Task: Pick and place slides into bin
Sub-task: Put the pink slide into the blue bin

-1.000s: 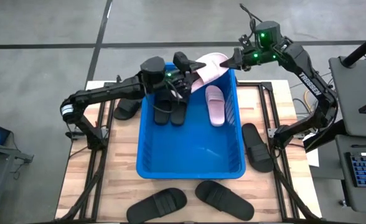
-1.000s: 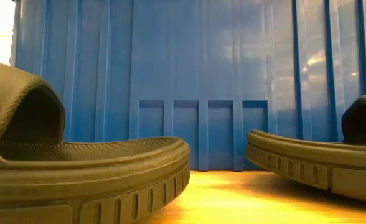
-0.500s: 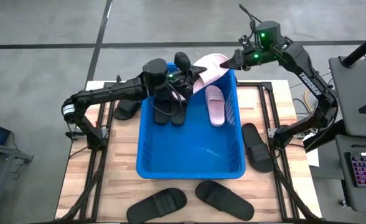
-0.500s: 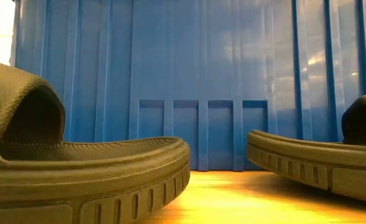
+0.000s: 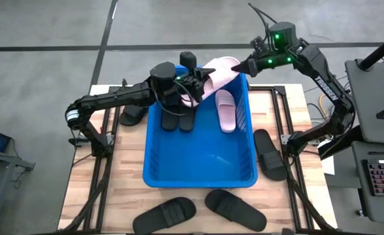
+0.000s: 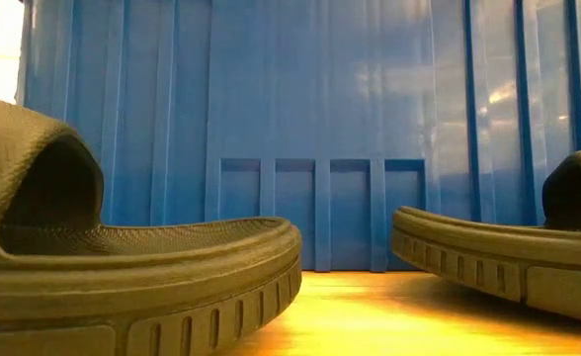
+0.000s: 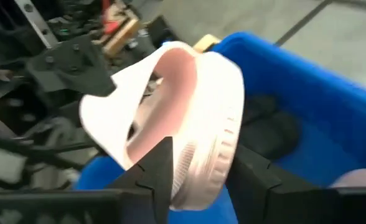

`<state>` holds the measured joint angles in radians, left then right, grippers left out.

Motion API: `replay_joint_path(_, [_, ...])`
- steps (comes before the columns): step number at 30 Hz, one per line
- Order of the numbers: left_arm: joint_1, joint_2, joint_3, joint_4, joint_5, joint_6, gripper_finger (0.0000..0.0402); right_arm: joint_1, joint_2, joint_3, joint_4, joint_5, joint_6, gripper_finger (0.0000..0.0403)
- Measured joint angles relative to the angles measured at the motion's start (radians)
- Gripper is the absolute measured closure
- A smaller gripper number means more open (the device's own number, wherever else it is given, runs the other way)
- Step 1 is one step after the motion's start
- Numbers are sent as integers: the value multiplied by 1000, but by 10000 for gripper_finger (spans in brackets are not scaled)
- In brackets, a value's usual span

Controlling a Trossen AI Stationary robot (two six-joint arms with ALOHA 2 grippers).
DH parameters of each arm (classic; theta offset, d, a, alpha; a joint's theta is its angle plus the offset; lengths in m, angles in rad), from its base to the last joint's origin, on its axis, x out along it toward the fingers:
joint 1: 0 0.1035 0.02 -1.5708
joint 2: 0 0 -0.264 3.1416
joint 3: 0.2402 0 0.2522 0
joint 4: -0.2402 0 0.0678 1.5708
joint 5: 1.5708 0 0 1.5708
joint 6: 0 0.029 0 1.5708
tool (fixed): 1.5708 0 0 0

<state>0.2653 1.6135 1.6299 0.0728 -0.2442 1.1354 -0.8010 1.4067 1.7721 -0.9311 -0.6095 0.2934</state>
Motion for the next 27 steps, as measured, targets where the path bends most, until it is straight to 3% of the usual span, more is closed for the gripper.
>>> replay_joint_path(6, [2,0,-4,-38,-76,-112,401,-14,-6,0,-8,182,-72,249])
replay_joint_path(12, [0,6,-5,-16,-240,-229,401,-37,-7,-2,-23,332,-119,242])
replay_joint_path(20, [-39,104,1,-22,-241,-474,401,-52,-19,-2,-39,364,-144,253])
replay_joint_path(27, [-85,221,6,-30,-605,-477,401,-50,-38,-2,-38,381,-205,259])
